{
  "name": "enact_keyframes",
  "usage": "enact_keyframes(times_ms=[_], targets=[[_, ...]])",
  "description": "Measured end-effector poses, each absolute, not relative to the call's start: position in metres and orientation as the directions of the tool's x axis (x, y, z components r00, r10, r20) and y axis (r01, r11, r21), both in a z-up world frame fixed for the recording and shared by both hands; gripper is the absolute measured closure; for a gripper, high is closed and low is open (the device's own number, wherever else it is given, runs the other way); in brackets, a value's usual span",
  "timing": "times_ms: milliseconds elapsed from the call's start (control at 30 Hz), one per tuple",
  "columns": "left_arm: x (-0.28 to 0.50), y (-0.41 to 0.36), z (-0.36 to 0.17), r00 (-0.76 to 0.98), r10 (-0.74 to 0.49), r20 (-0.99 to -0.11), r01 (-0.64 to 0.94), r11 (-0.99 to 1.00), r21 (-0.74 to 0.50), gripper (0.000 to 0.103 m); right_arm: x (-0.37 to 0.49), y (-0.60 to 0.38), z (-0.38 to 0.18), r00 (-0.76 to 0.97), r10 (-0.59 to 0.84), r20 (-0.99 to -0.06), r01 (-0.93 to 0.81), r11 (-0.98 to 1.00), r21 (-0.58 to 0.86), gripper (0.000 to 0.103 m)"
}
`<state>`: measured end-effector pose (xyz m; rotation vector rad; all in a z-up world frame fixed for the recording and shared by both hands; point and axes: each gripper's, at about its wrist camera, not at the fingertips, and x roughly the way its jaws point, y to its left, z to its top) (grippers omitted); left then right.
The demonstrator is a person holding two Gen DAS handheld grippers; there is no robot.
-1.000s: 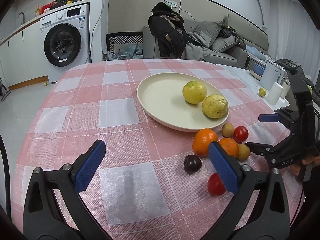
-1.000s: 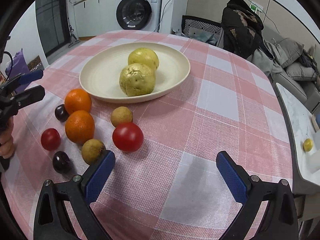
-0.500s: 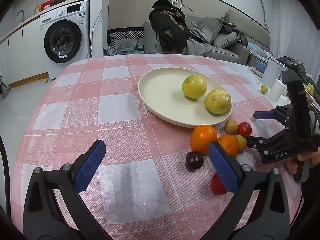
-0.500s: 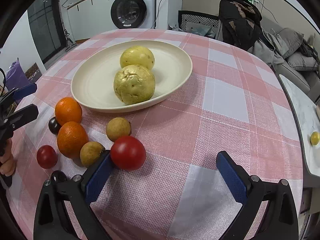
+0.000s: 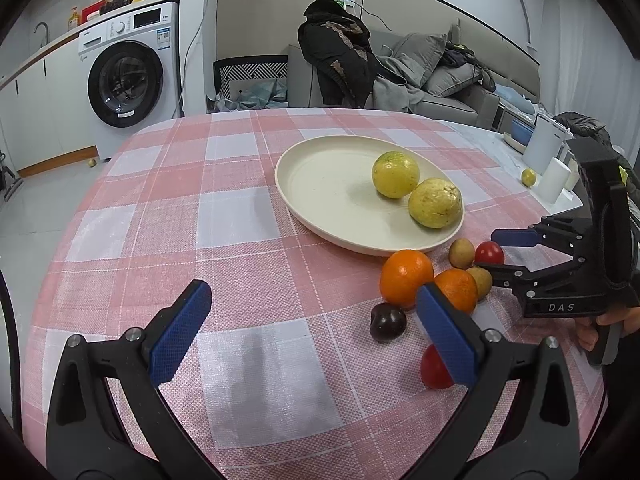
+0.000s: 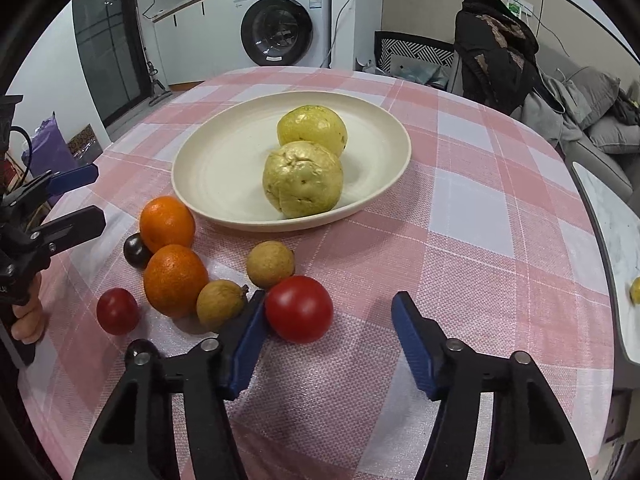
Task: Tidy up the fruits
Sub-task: 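Reach to the red tomato and grasp it with the right tool, then grasp the dark plum with the left tool while the right tool holds the tomato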
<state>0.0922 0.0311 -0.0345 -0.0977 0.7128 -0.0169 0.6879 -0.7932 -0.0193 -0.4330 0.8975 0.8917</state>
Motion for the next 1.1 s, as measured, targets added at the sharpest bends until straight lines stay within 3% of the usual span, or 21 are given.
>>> enact_keyframes(times_ms=[133, 467, 1100], targets=[[0.092, 0.031, -0.034, 0.756, -0.048, -0.653, -0.018, 0.995, -0.094, 0.001, 0.682, -0.792, -0.019, 0.3, 0.5, -0.813, -0.833, 0.553, 0.033, 0.054], [0.093, 0.031, -0.035, 0.755, -0.053, -0.653, -0.012, 0.996, -0.094, 0.001, 0.673, -0.792, -0.018, 0.297, 0.512, -0.806, -0.847, 0.531, 0.025, 0.071], [0.103, 0.029, -0.05, 0.685, -0.134, -0.716, 0.031, 0.987, -0.156, 0.003, 0.683, -0.808, 0.003, 0.338, 0.609, -0.718, -0.806, 0.581, 0.114, 0.071]])
